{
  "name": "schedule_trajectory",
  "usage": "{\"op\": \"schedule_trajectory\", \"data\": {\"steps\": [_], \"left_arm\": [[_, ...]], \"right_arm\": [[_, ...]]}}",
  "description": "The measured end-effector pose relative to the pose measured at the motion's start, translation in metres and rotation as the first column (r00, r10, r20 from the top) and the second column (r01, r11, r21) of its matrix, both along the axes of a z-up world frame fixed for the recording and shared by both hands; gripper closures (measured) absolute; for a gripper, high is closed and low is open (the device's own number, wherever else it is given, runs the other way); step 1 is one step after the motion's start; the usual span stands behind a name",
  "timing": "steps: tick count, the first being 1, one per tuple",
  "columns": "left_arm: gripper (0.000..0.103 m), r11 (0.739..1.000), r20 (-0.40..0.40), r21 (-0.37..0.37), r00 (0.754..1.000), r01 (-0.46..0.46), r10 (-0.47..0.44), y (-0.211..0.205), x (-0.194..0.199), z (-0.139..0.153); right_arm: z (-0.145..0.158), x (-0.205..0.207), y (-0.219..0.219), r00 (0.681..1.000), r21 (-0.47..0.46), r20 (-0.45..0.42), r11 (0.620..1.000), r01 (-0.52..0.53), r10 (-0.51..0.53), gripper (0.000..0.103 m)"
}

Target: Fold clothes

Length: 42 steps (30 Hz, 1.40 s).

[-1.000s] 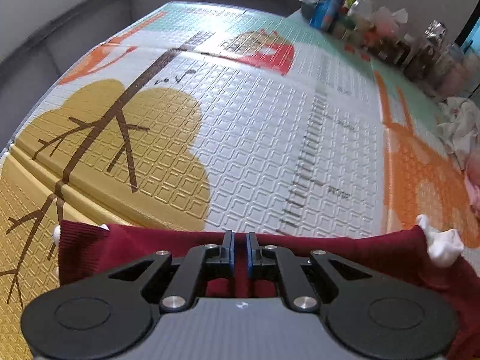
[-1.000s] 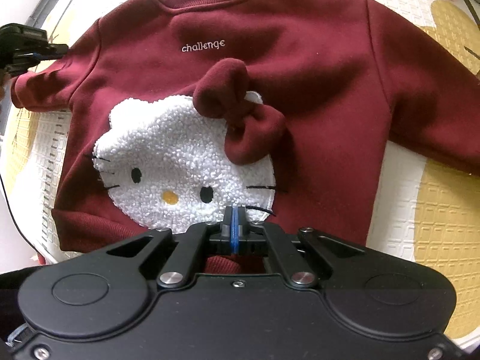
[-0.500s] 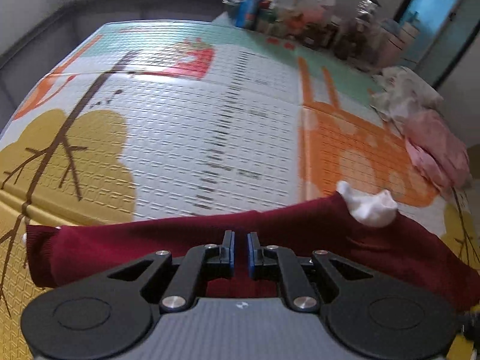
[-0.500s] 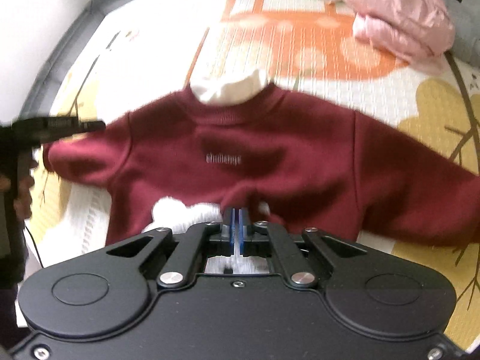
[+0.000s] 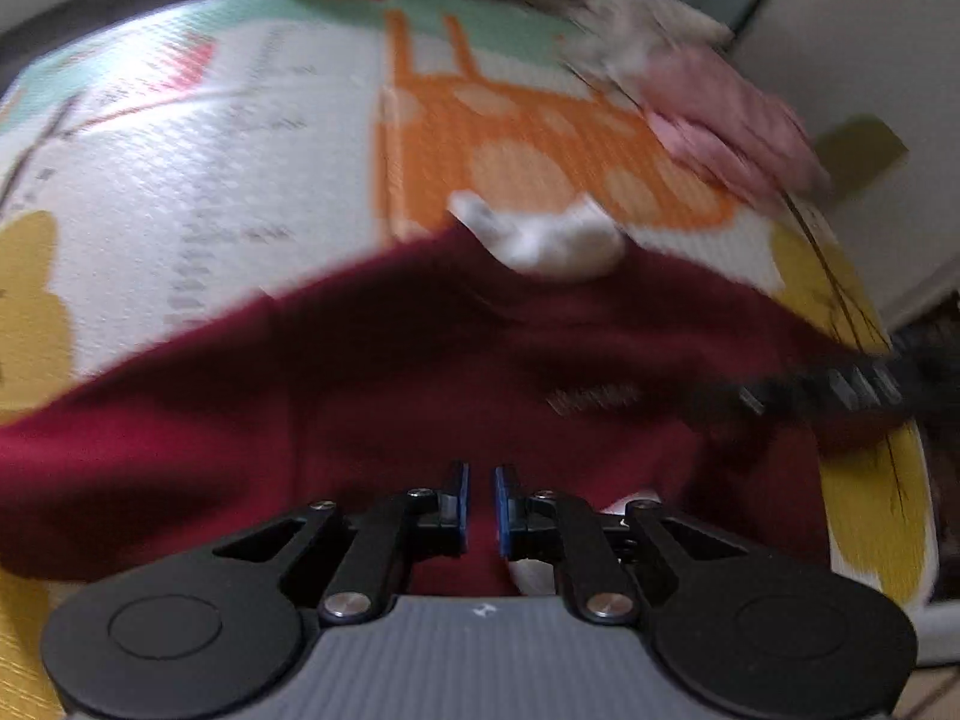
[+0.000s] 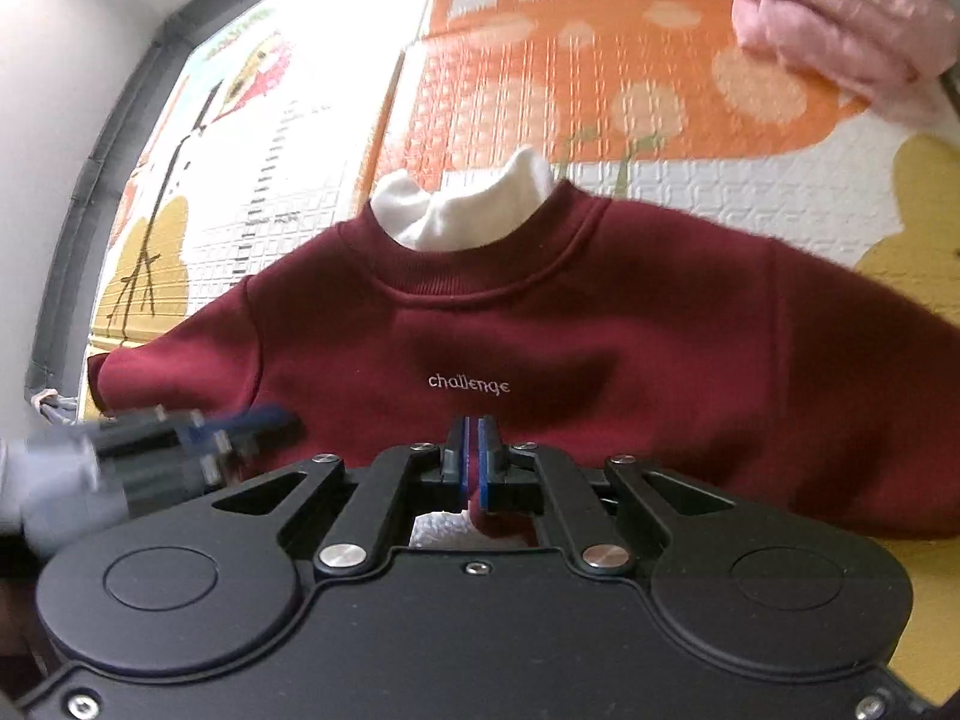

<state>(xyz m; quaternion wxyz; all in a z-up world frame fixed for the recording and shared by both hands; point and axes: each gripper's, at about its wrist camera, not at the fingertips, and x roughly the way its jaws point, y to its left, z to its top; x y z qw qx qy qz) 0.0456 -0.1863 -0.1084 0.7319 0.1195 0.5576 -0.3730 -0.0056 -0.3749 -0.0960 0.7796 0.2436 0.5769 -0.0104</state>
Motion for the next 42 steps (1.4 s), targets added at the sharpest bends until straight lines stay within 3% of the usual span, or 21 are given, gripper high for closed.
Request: {"op": "schedule_trajectory", "data": {"steps": [6,7,11,15,30,34,36,42], "left_arm": [[0.090,0.996,-0.044,-0.024,0.995,0.091,-0.092,-0.001,-0.040,-0.015],[0.086,0.995,-0.043,-0.028,0.994,0.098,-0.099,0.000,-0.044,-0.016],[0.076,0.995,-0.059,-0.046,0.994,0.092,-0.095,0.004,-0.053,-0.016],[0.075,0.996,-0.066,-0.054,0.995,0.069,-0.073,0.007,-0.056,-0.014],[0.075,0.998,-0.157,-0.060,0.987,0.021,-0.031,0.027,-0.070,-0.024],[0.074,0.998,-0.170,-0.064,0.985,0.007,-0.018,0.031,-0.070,-0.028],[0.074,0.998,-0.178,-0.068,0.984,-0.004,-0.008,0.033,-0.070,-0.029],[0.074,0.996,-0.197,-0.078,0.980,-0.031,0.015,0.039,-0.070,-0.032]], "right_arm": [[-0.017,0.022,0.017,1.000,-0.027,-0.005,0.999,-0.028,0.028,0.101],[-0.018,0.026,0.019,0.999,-0.033,-0.001,0.999,-0.033,0.033,0.101],[-0.019,0.042,0.023,0.999,-0.050,0.006,0.998,-0.040,0.040,0.089],[-0.014,0.057,0.021,0.999,-0.052,0.038,0.998,-0.028,0.030,0.072],[-0.025,0.113,0.029,0.998,-0.172,-0.021,0.983,-0.069,0.067,0.070],[-0.034,0.119,0.032,0.997,-0.185,-0.043,0.981,-0.065,0.058,0.074],[-0.037,0.120,0.033,0.998,-0.188,-0.048,0.981,-0.054,0.045,0.089],[-0.037,0.117,0.028,0.999,-0.189,-0.041,0.981,-0.035,0.028,0.102]]}}
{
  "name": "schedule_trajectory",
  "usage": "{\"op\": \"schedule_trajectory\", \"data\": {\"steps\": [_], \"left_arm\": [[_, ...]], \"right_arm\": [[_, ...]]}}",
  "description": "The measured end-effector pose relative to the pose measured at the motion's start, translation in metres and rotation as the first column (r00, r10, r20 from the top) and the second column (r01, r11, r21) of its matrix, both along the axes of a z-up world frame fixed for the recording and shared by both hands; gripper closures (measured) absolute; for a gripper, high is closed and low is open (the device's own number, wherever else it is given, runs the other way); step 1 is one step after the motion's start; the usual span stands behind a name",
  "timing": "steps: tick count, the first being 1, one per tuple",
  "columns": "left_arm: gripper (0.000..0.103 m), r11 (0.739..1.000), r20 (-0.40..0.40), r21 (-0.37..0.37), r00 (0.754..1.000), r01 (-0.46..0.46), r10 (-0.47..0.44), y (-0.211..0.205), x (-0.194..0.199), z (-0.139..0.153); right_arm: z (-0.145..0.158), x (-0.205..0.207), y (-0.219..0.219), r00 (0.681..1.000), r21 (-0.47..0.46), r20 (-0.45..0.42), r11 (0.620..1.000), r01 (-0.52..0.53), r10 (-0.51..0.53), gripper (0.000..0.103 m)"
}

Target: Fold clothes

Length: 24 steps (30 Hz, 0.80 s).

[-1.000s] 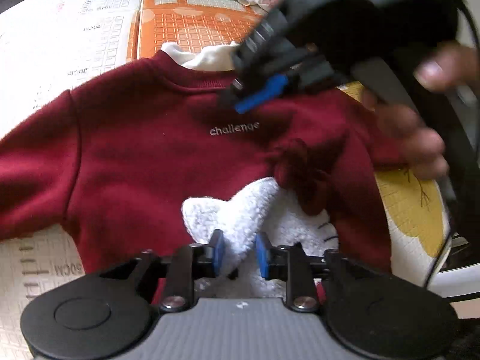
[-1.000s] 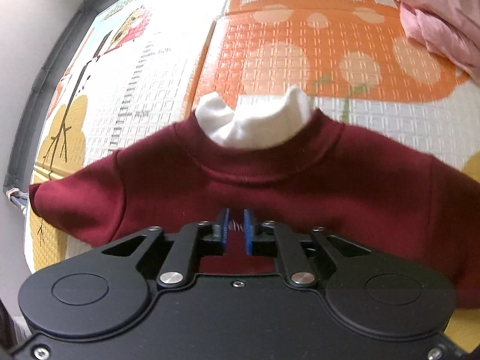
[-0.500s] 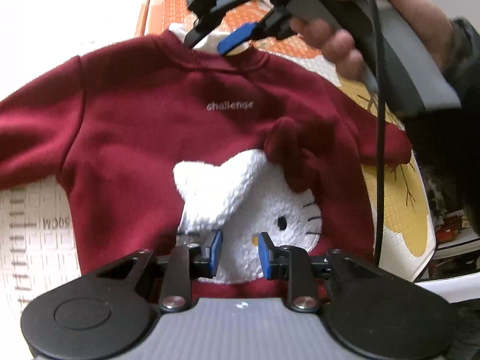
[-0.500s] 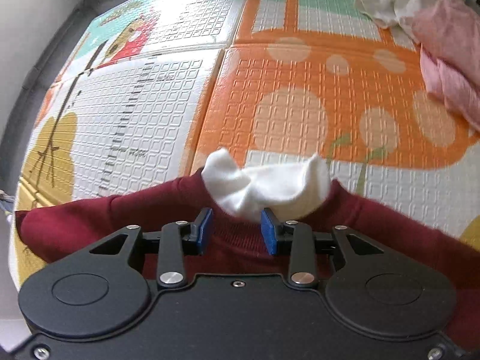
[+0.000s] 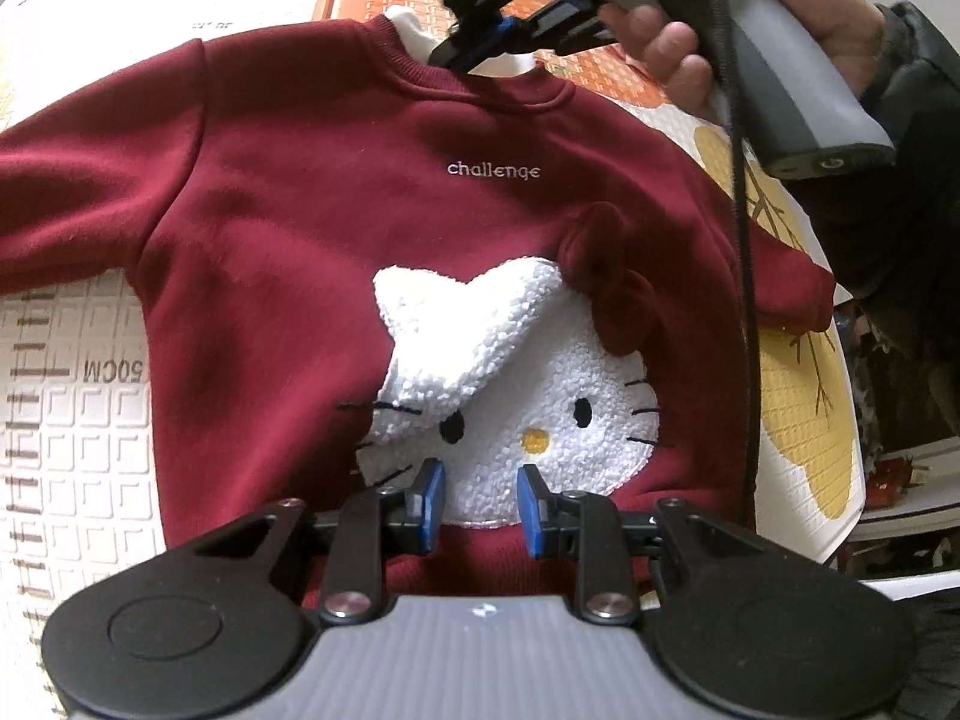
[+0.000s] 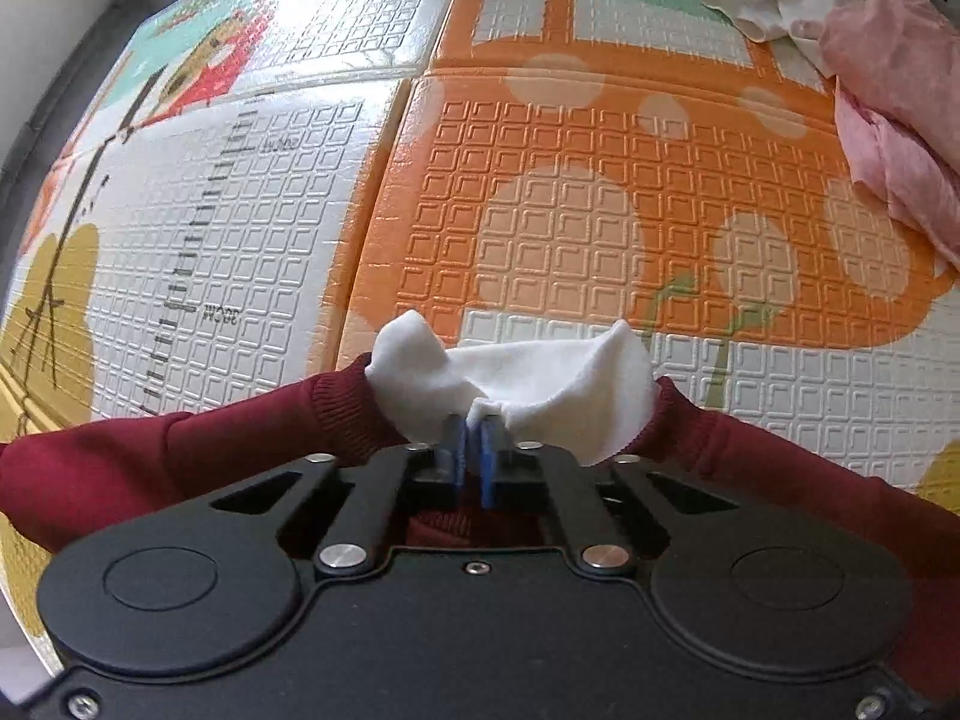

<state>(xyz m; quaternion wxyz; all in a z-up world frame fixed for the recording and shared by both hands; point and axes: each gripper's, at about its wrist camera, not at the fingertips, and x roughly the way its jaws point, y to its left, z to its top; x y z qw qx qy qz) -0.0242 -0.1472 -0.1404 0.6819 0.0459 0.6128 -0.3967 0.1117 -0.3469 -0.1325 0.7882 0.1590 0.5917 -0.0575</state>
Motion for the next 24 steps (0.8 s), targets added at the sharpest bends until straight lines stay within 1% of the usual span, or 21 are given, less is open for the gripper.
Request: {"op": "schedule_trajectory", "data": {"steps": [5,10,14,20,22,24], "left_arm": [[0.074,1.000,0.001,0.002,1.000,-0.001,0.001,0.000,-0.001,-0.003],[0.074,1.000,-0.017,0.007,1.000,-0.006,0.006,0.002,-0.002,-0.005],[0.077,1.000,-0.035,0.006,0.999,-0.022,0.022,0.005,-0.002,-0.007],[0.078,0.999,-0.046,-0.001,0.998,-0.039,0.039,0.008,-0.003,-0.008],[0.078,0.999,-0.047,-0.003,0.998,-0.038,0.038,0.009,-0.001,-0.007],[0.078,1.000,-0.042,-0.003,0.999,-0.031,0.031,0.009,-0.001,-0.007]], "right_arm": [[0.013,-0.002,-0.004,0.999,0.003,0.047,1.000,0.005,-0.005,0.103],[0.018,0.005,-0.008,0.997,0.002,0.079,1.000,0.024,-0.024,0.103],[0.012,0.013,-0.010,0.996,0.006,0.073,0.999,0.043,-0.044,0.103],[-0.011,0.016,-0.013,0.996,0.024,0.048,0.997,0.071,-0.072,0.102],[-0.010,0.015,-0.014,0.995,0.035,0.056,0.996,0.076,-0.078,0.101],[-0.006,0.014,-0.018,0.993,0.046,0.069,0.994,0.094,-0.097,0.095]]}}
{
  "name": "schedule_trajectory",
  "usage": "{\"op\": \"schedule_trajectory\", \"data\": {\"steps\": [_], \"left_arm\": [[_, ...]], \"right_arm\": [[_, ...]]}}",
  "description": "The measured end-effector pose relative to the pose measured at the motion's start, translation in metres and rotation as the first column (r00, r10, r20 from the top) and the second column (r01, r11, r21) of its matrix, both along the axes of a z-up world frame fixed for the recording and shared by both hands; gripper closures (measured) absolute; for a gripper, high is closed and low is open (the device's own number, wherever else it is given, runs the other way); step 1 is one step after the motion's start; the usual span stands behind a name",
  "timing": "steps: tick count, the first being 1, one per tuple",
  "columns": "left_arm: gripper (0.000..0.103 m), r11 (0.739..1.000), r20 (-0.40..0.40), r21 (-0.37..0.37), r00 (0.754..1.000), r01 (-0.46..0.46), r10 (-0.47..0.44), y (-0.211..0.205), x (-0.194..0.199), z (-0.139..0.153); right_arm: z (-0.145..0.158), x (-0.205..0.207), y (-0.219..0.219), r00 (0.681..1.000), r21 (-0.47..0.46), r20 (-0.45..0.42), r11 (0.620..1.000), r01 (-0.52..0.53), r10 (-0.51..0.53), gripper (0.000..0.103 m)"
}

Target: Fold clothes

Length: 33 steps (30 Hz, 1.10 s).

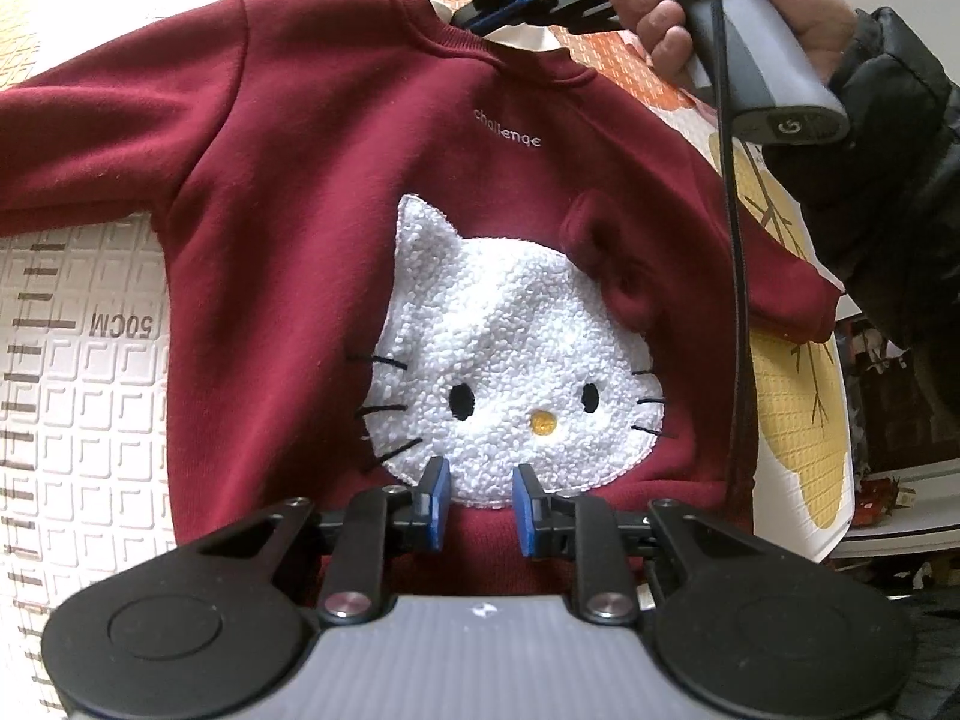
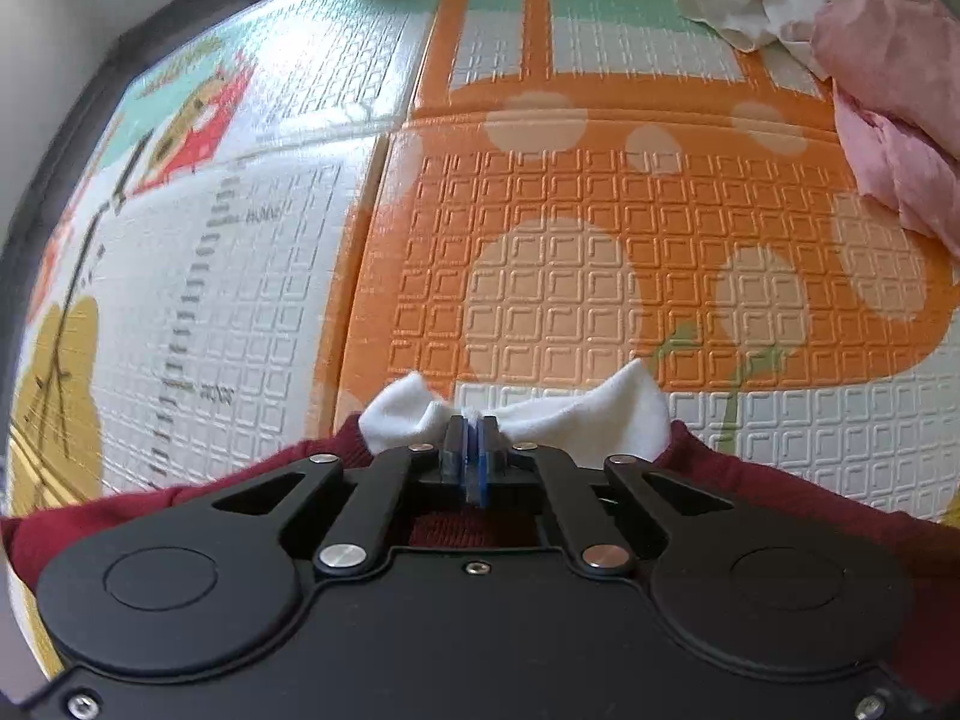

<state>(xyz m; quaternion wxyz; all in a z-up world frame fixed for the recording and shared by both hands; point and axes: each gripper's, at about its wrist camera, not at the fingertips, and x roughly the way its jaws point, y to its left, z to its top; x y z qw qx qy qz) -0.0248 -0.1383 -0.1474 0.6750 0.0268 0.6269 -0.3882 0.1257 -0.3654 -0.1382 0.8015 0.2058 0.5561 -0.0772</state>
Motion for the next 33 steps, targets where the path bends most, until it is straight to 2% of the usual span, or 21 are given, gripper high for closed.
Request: {"op": "schedule_trajectory", "data": {"steps": [6,12,17,26,33], "left_arm": [[0.077,0.999,0.033,0.021,0.999,0.032,-0.033,-0.006,-0.001,0.003],[0.077,0.998,0.081,0.015,0.995,0.056,-0.057,-0.015,0.004,0.019],[0.077,0.999,0.148,-0.030,0.989,0.027,-0.022,-0.023,0.025,0.042],[0.076,0.994,0.228,-0.098,0.971,-0.054,0.076,-0.059,0.084,0.074],[0.078,0.991,0.240,-0.101,0.965,-0.085,0.108,-0.091,0.125,0.067]], "right_arm": [[0.031,-0.015,-0.012,0.995,0.028,0.102,1.000,-0.001,-0.002,0.086],[0.055,-0.035,-0.023,0.990,0.033,0.141,0.999,0.013,-0.017,0.086],[0.069,-0.053,-0.033,0.985,0.003,0.168,1.000,0.026,-0.026,0.090],[0.061,-0.067,-0.050,0.984,0.022,0.155,0.996,0.081,-0.083,0.096],[0.045,-0.057,-0.054,0.986,0.055,0.134,0.994,0.092,-0.098,0.097]]}}
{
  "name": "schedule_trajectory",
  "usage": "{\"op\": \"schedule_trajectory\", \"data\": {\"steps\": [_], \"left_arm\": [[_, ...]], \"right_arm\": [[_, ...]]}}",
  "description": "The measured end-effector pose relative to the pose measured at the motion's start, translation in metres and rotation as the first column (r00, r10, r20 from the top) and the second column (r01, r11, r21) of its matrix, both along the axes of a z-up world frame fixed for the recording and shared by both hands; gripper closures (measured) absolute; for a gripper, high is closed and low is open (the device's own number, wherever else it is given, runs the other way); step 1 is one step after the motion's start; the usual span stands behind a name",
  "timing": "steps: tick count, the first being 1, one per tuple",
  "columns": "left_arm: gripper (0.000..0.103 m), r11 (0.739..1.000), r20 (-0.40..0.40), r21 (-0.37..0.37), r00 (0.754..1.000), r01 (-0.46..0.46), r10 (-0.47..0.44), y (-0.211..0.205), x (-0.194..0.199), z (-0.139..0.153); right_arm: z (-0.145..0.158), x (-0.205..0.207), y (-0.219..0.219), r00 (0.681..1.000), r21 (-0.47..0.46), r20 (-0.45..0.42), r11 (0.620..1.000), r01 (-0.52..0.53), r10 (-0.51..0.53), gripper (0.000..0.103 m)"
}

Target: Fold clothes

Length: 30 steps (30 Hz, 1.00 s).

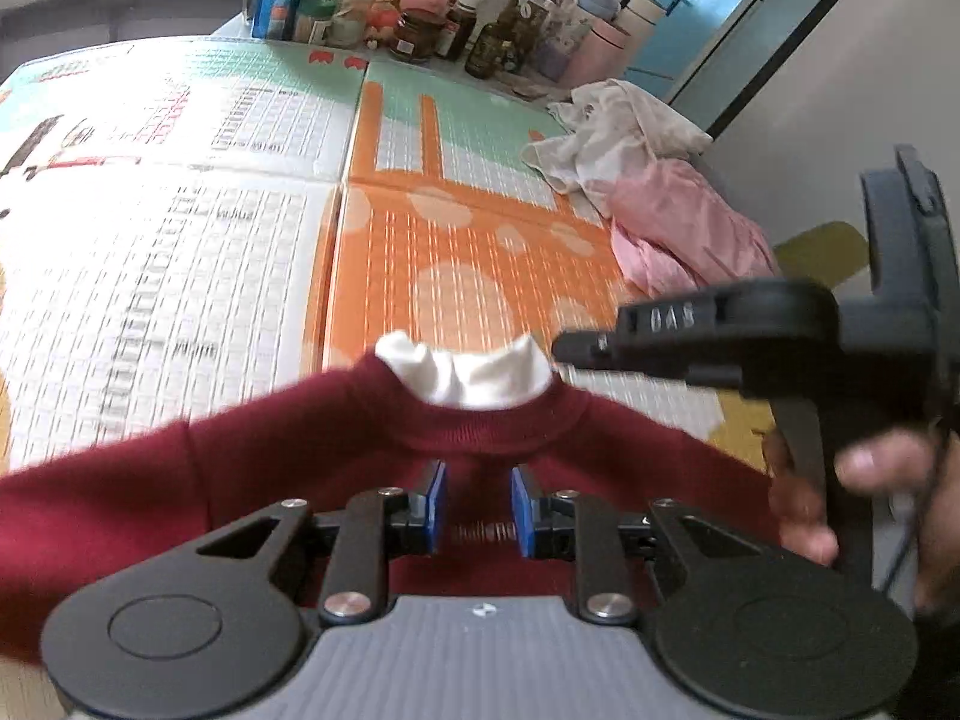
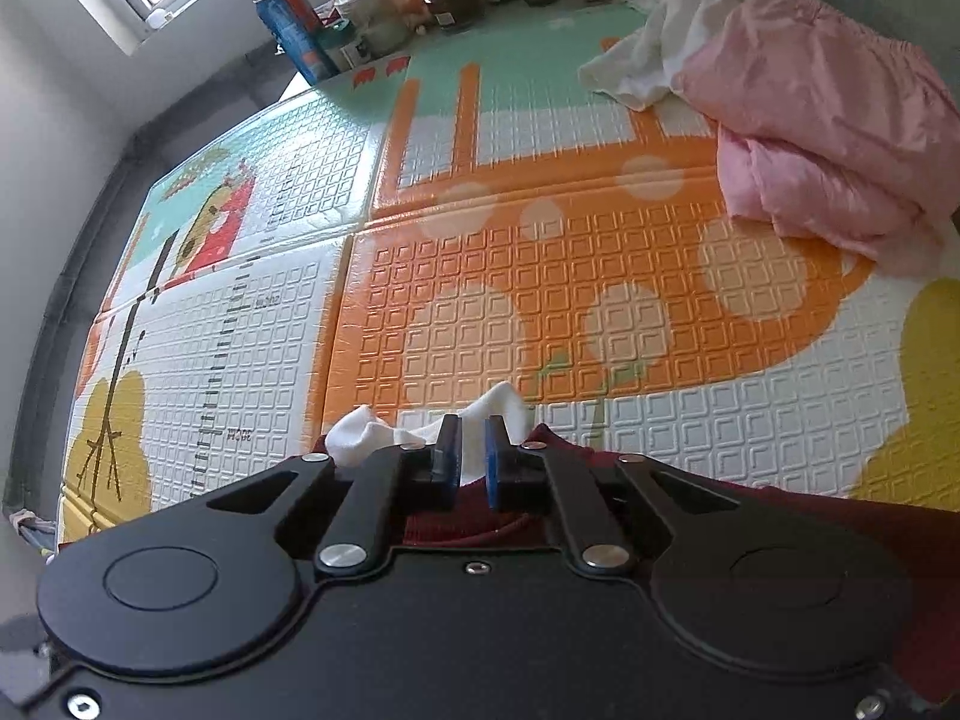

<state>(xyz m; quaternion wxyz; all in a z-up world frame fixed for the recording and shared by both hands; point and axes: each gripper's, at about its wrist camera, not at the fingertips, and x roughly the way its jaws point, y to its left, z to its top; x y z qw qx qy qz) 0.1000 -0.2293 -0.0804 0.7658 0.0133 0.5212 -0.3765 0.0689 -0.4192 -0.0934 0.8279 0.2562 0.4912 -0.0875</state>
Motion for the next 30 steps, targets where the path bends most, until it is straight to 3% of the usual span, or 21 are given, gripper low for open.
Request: {"op": "schedule_trajectory", "data": {"steps": [5,8,15,21,23,30], "left_arm": [[0.081,1.000,-0.019,0.020,1.000,-0.017,0.018,-0.022,0.028,-0.020],[0.091,0.999,-0.056,0.012,0.998,-0.036,0.037,-0.030,0.043,-0.034],[0.099,0.997,-0.128,0.020,0.989,-0.070,0.072,-0.045,0.065,-0.062],[0.102,0.993,-0.106,0.063,0.989,-0.099,0.105,-0.051,0.072,-0.072],[0.102,0.990,-0.057,0.087,0.992,-0.110,0.115,-0.051,0.073,-0.070],[0.102,0.977,-0.035,0.117,0.982,-0.181,0.186,-0.037,0.088,-0.066]], "right_arm": [[-0.013,0.011,-0.001,1.000,0.038,-0.013,0.999,0.006,-0.006,0.097],[-0.023,0.016,-0.004,0.999,0.075,-0.028,0.997,0.023,-0.021,0.097],[-0.049,0.024,-0.010,0.997,0.121,-0.065,0.991,0.057,-0.049,0.097],[-0.063,0.028,-0.014,0.993,0.119,-0.088,0.989,0.083,-0.073,0.103],[-0.065,0.029,-0.016,0.993,0.115,-0.093,0.989,0.090,-0.079,0.103],[-0.062,0.027,-0.021,0.991,0.091,-0.082,0.990,0.109,-0.101,0.103]]}}
